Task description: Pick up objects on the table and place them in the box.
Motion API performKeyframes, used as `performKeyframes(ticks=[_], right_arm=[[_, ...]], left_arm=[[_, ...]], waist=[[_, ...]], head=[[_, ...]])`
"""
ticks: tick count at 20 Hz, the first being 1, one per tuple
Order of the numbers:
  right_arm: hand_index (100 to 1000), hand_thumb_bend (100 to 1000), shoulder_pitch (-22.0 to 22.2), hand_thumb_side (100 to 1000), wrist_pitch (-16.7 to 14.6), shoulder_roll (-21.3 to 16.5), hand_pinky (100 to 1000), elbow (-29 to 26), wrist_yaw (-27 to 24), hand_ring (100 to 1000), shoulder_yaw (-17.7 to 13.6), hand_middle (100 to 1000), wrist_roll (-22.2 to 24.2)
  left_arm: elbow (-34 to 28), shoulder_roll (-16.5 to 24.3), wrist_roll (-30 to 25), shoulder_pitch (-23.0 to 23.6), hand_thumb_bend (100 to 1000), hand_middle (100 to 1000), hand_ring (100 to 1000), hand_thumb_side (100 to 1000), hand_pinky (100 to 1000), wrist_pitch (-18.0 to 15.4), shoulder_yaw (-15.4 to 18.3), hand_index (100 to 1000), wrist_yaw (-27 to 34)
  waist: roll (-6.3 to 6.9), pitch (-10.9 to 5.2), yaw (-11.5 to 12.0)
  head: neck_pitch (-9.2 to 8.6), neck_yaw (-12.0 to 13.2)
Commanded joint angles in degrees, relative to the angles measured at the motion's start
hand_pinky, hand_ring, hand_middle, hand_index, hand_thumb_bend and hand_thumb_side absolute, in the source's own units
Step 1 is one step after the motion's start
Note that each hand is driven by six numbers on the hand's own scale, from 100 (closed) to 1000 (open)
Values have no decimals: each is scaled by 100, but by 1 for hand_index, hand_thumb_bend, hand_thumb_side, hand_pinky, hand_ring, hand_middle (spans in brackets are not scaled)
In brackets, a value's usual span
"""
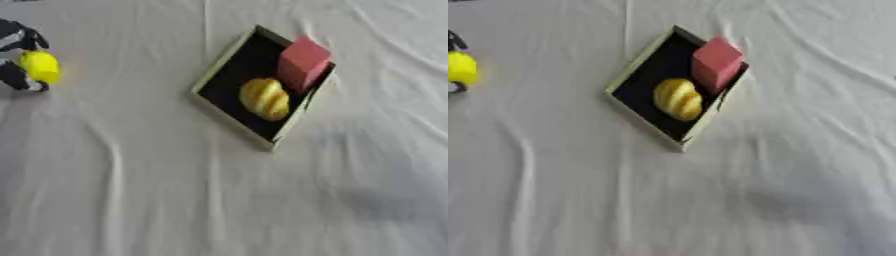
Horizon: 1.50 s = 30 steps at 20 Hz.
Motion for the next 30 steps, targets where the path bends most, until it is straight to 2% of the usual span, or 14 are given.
performKeyframes(ticks=[1,5,8,13,17,22,26,30], right_arm=[[775,100,-23,470,42,-71,1000,-116,-62,862,-9,636,5],[775,100,-20,470,72,-79,1000,-116,-102,861,-14,636,24],[776,100,-23,470,117,-79,1000,-116,-128,861,-10,635,45],[777,100,1,470,139,-78,1000,-116,-155,861,-18,634,61],[777,100,27,470,113,-99,1000,-116,-179,861,-32,633,51],[777,100,64,470,39,-147,1000,-116,-206,860,-42,633,30],[777,100,79,470,-7,-192,1000,-116,-260,859,-28,633,22],[778,100,90,470,-29,-224,1000,-116,-340,858,-19,633,31]], left_arm=[[-109,246,1,-105,519,554,699,100,757,98,39,726,-270],[-132,242,-38,-99,473,504,625,100,689,77,31,667,-413],[-181,239,-6,-88,377,455,578,100,634,54,26,602,-385],[-427,246,190,-42,339,422,547,110,597,52,-20,552,-123],[-1131,326,198,33,324,422,542,103,588,-74,-132,538,175],[-2452,294,70,7,304,426,538,100,580,-303,-455,539,557],[-3460,-198,-69,-214,239,426,533,100,576,-524,-853,544,913],[-3866,-974,-362,-467,184,427,532,100,570,-647,-1244,548,1124]], waist=[[-10,-143,-6],[0,-169,-4],[6,-186,-2],[9,-221,-8],[9,-250,-1],[-1,-289,16],[-28,-336,22],[-55,-385,14]], head=[[-59,8],[-46,5],[-36,-4],[-4,-29],[37,-67],[71,-115],[95,-175],[104,-224]])
